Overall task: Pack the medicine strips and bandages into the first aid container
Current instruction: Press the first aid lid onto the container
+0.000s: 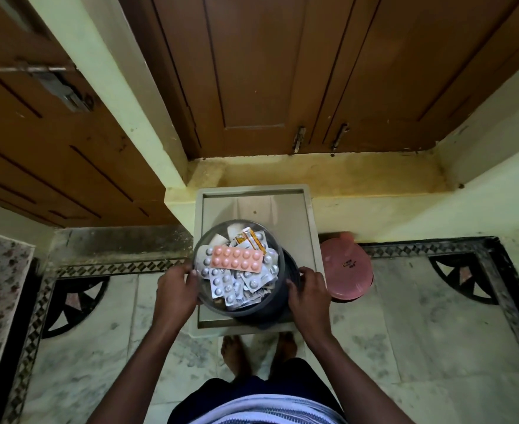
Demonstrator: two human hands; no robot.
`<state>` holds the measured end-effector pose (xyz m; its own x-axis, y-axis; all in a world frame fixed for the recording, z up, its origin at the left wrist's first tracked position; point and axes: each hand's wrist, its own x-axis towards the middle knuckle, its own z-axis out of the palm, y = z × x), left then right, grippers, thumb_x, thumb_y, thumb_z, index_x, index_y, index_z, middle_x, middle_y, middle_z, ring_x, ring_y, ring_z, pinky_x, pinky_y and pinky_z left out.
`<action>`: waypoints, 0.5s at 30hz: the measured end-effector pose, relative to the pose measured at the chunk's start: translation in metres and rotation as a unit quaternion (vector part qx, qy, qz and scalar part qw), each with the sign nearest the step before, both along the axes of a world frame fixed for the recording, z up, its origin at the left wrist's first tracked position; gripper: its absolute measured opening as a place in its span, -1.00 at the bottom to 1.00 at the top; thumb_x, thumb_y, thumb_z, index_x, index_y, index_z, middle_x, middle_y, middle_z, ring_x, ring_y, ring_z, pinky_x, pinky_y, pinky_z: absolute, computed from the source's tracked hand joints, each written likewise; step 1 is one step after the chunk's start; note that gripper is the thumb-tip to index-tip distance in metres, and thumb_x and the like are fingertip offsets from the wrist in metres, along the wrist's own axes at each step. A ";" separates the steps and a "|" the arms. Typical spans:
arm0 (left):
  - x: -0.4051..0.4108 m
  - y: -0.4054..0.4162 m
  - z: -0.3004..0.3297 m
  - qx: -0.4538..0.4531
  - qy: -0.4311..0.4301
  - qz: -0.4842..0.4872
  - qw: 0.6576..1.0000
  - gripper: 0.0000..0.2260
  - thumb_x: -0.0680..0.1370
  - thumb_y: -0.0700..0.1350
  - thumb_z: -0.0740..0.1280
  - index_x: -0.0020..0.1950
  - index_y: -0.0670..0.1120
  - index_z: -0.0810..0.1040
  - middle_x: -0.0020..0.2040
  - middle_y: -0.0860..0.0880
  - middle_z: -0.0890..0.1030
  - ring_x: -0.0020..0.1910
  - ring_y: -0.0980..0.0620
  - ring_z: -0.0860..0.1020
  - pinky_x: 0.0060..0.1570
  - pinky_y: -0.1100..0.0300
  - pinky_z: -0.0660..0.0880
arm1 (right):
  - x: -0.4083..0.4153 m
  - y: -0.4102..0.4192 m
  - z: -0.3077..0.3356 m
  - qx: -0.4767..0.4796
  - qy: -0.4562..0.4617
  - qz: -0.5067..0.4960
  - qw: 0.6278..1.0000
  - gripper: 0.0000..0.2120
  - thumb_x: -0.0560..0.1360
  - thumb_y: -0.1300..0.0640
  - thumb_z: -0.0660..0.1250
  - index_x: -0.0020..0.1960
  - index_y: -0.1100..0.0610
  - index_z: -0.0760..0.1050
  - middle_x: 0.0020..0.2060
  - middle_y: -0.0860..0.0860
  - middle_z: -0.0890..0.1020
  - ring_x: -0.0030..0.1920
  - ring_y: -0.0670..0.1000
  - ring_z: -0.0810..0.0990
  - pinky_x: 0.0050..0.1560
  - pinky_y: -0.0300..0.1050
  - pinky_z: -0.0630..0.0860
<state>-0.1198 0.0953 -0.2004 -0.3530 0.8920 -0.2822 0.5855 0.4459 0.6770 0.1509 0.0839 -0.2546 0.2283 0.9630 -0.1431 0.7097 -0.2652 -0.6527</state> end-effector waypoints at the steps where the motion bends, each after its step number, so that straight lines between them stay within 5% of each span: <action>1: -0.007 0.000 -0.001 0.000 0.002 0.007 1.000 -0.72 0.59 0.02 0.24 0.10 -0.07 0.69 -0.05 -0.08 0.72 -0.22 -0.09 0.70 -0.28 -0.02 0.69 | -0.003 0.002 -0.001 -0.017 -0.012 0.006 1.000 -0.64 0.53 0.12 0.43 0.29 0.19 0.51 0.12 0.14 0.57 0.07 0.18 0.59 0.03 0.11 0.56; 4: -0.018 0.000 0.001 0.006 0.015 0.025 1.000 -0.78 0.64 -0.12 0.26 0.15 -0.05 0.69 -0.02 -0.11 0.71 -0.19 -0.14 0.70 -0.29 -0.08 0.70 | -0.008 0.008 -0.004 -0.052 0.008 -0.015 0.998 -0.68 0.52 0.27 0.38 0.27 0.24 0.52 0.12 0.18 0.58 0.10 0.21 0.56 -0.02 -0.04 0.43; 7: -0.022 -0.002 0.002 0.003 0.023 0.032 0.999 -0.77 0.65 -0.10 0.25 0.20 -0.05 0.67 0.02 -0.11 0.70 -0.16 -0.16 0.70 -0.31 -0.08 0.70 | -0.004 0.015 -0.004 -0.049 0.002 -0.055 0.997 -0.89 0.51 0.33 0.27 -0.01 0.28 0.56 -0.08 0.22 0.58 -0.08 0.20 0.52 -0.19 -0.13 0.15; 13: -0.017 -0.004 -0.001 -0.002 0.038 0.044 0.998 -0.80 0.66 -0.12 0.28 0.15 -0.12 0.67 0.03 -0.09 0.65 -0.17 -0.13 0.65 -0.16 -0.08 0.69 | 0.005 0.028 0.044 0.086 0.011 -0.124 0.988 -0.87 0.59 0.36 0.27 0.07 0.32 0.58 0.01 0.17 0.51 -0.04 0.22 0.53 -0.03 -0.07 0.42; 15: -0.011 -0.004 -0.007 -0.003 0.034 0.036 0.999 -0.81 0.65 -0.13 0.28 0.12 -0.12 0.67 0.02 -0.10 0.67 -0.19 -0.10 0.64 -0.11 -0.07 0.67 | 0.007 0.033 0.066 0.178 -0.033 -0.129 0.975 -0.87 0.56 0.42 0.31 0.08 0.36 0.58 -0.02 0.19 0.50 -0.14 -0.02 0.43 -0.08 -0.23 0.45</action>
